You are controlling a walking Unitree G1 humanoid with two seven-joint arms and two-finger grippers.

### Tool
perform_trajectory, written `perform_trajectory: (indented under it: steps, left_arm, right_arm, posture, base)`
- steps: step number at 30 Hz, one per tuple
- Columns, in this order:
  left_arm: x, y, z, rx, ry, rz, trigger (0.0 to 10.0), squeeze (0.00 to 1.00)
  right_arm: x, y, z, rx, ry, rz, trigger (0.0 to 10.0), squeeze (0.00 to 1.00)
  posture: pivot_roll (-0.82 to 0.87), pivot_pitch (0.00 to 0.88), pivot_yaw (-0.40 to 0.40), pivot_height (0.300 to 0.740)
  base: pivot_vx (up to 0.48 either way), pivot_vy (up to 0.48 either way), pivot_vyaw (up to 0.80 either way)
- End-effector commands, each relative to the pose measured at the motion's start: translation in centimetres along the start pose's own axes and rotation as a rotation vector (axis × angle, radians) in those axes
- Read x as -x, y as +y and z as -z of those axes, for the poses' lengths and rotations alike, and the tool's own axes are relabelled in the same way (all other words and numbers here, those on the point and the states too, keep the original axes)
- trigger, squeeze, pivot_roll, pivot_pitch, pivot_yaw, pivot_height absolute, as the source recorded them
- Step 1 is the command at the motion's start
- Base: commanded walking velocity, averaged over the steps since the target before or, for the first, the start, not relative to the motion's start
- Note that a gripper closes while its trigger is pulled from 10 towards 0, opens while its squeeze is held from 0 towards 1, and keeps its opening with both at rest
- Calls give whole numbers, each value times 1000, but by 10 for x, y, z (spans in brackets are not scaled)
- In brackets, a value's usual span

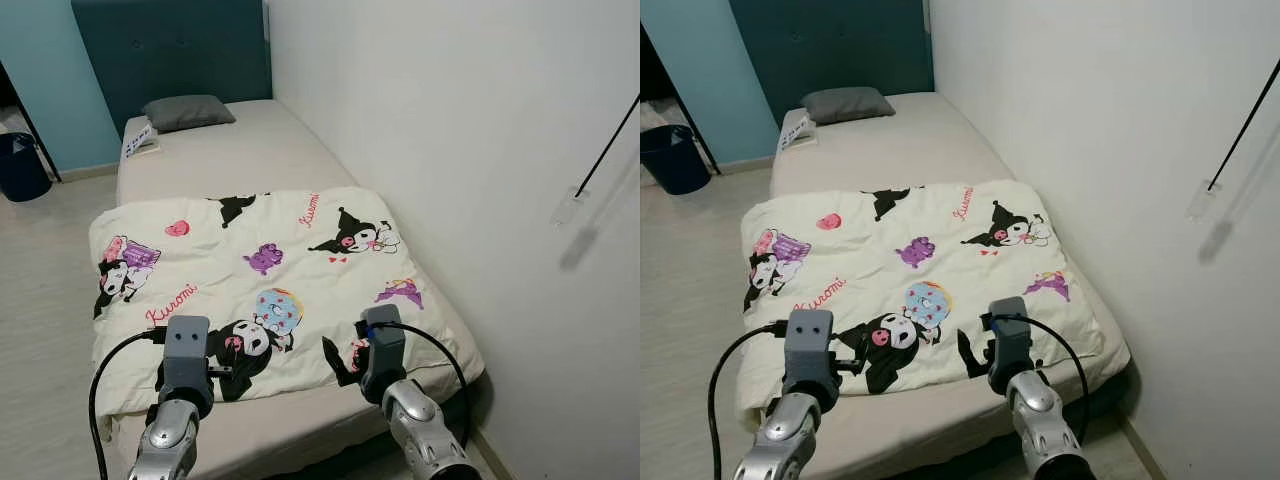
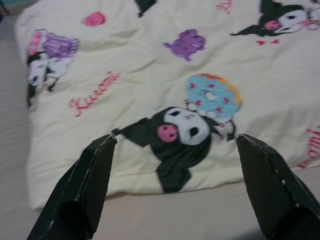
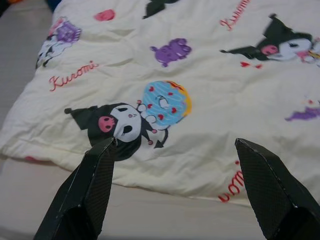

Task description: Clean up the room

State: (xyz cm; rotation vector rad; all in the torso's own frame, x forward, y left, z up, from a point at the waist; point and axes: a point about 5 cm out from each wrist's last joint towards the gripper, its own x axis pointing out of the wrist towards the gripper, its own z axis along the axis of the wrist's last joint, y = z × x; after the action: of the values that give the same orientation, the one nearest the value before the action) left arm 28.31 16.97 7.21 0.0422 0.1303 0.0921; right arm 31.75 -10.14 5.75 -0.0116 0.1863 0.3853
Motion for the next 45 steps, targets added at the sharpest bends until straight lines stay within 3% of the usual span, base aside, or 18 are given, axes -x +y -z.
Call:
perform_trajectory:
  steps: [1,13,35,45]
  left_arm:
    - [2,2,6,-16,20,-5,10000,0]
    - [4,3,5,18,10,-31,10000,0]
    - [3,9,1,33,-13,-85,10000,0]
    - [3,8,1,39,-19,-99,10000,0]
  right_arm:
    - [0,4,4,6,14,-17,10000,0]
    - [0,5,2,15,-1,-47,10000,0]
    - [-1,5,-2,-12,-11,-60,10000,0]
    - [0,4,0,-16,-7,-64,10000,0]
  posture:
    - [-13,123,-43,740]
    - [-17,130,-51,740]
    - [-25,147,-60,740]
    - [-37,154,-62,740]
  base:
    - [0,-480,800]
    - [0,-400,772]
    - [0,0,0]
    - [0,-480,0]
